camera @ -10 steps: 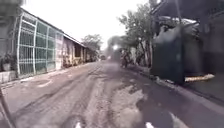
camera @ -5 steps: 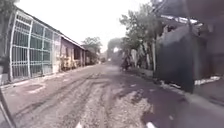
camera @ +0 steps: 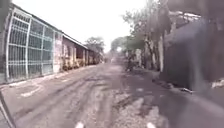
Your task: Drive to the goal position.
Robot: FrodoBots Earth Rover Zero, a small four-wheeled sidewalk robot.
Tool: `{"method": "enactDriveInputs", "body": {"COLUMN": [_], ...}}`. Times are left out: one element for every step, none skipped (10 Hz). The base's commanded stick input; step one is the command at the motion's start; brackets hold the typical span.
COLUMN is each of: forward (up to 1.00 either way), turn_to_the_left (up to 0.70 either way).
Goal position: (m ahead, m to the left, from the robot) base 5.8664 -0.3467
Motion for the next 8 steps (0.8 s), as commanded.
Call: {"method": "enactDriveInputs", "body": {"forward": [0.7, 0.7, 0.7, 0.7, 0.7, 0.7, 0.68, 0.67], "turn_to_the_left": [0.01, 0.01, 0.01, 0.01, 0.01, 0.01, 0.01, 0.01]}}
